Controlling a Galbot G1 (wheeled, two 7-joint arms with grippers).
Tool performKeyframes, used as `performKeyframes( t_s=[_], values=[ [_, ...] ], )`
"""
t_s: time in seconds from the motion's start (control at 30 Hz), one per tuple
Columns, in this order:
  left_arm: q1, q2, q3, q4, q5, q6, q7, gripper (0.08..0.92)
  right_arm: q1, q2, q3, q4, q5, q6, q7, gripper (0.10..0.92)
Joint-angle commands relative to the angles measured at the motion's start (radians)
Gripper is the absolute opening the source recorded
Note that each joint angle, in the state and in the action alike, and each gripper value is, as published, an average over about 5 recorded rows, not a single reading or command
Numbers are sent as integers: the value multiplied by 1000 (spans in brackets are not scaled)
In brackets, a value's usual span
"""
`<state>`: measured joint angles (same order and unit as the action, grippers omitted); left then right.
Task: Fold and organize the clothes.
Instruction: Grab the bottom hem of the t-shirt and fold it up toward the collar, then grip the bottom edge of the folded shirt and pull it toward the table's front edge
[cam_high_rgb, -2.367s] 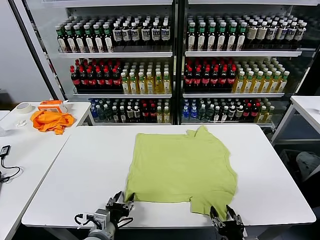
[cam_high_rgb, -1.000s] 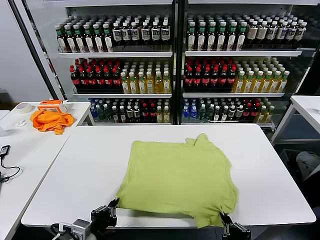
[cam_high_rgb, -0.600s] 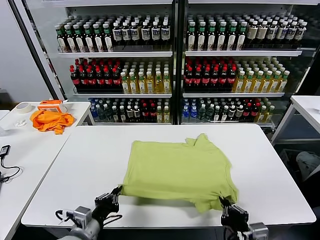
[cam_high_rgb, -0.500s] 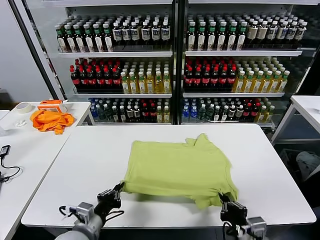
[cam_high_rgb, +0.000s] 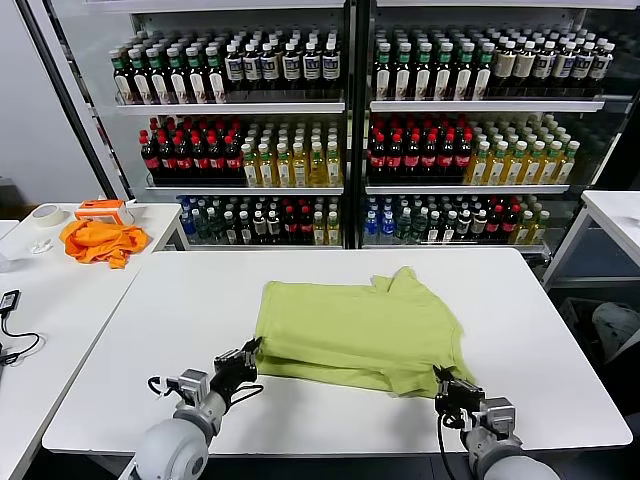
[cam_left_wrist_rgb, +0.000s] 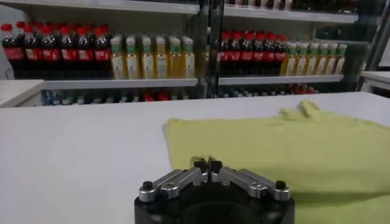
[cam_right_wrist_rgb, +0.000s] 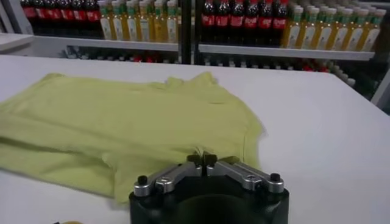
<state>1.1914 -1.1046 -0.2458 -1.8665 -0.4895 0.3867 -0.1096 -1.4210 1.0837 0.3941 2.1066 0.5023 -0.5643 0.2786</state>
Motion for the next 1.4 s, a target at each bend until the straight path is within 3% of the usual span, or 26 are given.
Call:
performKeyframes(
  t_s=[0.03, 0.13, 0.27, 0.47, 0.63, 0.97, 1.13, 1.4],
  values=[
    [-71, -9, 18, 91, 1, -11, 8, 81, 55, 8, -19, -63, 7, -11, -7, 117],
    [-80, -11, 28, 116, 16, -13, 14, 81, 69, 12, -27, -78, -1, -12, -7, 120],
    [-92, -18, 44, 150, 63, -25, 29, 113, 89, 20, -29, -94, -10, -13, 2, 192],
    [-127, -30, 40, 209, 104, -39, 30, 275, 85, 34, 21, -107, -5, -13, -2, 365],
    [-151, -42, 23, 258, 126, -51, 24, 423, 11, 19, 96, -28, 1, -7, -23, 503],
    [-35, 17, -18, 64, 42, -64, 21, 709, -125, 5, 159, 2, -66, 66, -52, 784],
    [37, -1, -18, -17, 39, 30, -2, 812, -146, 16, 150, -12, -99, 99, -57, 820],
    [37, -33, -18, 7, 43, 110, -43, 823, -147, 21, 142, -33, -94, 109, -54, 823]
  ],
)
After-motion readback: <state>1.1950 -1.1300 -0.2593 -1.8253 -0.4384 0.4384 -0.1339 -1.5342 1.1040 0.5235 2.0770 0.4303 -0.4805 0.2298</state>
